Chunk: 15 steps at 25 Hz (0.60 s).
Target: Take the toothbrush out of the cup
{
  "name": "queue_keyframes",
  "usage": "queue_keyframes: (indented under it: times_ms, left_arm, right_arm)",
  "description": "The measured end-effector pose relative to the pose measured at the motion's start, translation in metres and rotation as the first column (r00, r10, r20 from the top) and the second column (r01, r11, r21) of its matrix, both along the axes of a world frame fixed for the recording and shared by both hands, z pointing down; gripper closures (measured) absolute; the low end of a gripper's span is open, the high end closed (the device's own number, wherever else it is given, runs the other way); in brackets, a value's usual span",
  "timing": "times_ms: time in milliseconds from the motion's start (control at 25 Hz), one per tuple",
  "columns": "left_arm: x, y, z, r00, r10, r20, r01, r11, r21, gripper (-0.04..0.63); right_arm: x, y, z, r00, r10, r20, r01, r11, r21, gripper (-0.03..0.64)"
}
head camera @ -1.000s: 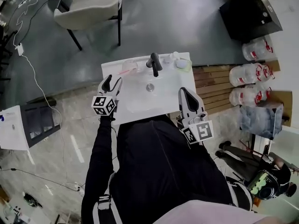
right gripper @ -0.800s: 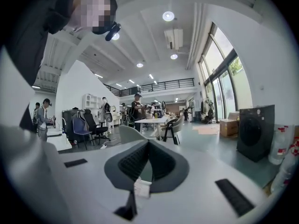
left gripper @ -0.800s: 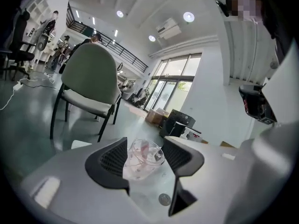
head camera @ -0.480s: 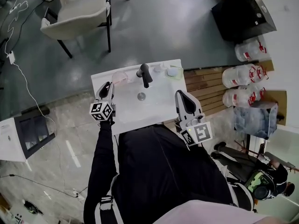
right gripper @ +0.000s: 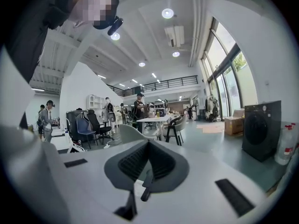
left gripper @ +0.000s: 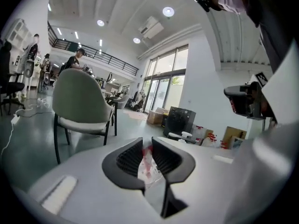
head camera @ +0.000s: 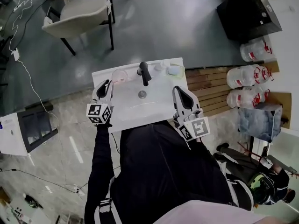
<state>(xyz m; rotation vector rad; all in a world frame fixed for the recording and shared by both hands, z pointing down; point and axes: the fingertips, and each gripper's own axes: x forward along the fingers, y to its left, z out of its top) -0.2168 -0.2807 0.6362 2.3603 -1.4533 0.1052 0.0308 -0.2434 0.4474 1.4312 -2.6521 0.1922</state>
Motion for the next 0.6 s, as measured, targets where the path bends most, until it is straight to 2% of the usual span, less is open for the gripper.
queue_keyframes:
  times_ms: [280, 480, 600]
  left_arm:
    - [0.017, 0.036, -0.095, 0.998, 0.012, 0.068, -0.019, 0.994, 0.105, 0.530]
    - [0.027, 0.070, -0.143, 0.996, 0.014, 0.085, -0.026, 0.989, 0.144, 0.529]
    - [0.036, 0.088, -0.167, 0.992, 0.007, 0.126, -0.028, 0.985, 0.169, 0.529]
  right_arm:
    - [0.000, 0.006, -0.008, 0.998, -0.029, 0.047, 0.027, 0.999, 0.033, 0.615]
    - [-0.003, 0.014, -0.015, 0.997, -0.050, 0.062, 0.047, 0.997, 0.058, 0.615]
    - [0.000, 0.017, -0.020, 0.996, -0.058, 0.065, 0.054, 0.996, 0.073, 0.615]
